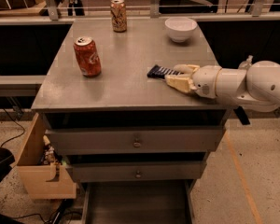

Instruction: Place rxbar blueberry into bottom drawer

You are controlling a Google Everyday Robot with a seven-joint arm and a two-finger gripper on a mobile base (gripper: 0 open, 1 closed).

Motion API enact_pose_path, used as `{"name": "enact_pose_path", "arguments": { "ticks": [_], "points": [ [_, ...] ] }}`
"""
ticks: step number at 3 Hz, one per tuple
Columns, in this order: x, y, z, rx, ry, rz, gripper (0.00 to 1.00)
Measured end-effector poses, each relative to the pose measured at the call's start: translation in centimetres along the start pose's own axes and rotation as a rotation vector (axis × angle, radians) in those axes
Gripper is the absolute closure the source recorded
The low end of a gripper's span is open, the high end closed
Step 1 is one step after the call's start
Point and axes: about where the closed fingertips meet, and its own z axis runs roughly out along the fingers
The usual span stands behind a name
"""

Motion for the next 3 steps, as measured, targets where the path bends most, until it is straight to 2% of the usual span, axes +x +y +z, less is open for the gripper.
{"name": "enact_pose_path", "arguments": {
  "ticks": [1,2,3],
  "points": [
    [-0.1,0.0,0.0,0.000,0.000,0.000,1.00],
    [-0.1,0.0,0.0,-0.001,0.000,0.000,1.00],
    [-1.5,-0.1,-0.2,0.009,-0.008,-0.022,1.00]
  ]
}}
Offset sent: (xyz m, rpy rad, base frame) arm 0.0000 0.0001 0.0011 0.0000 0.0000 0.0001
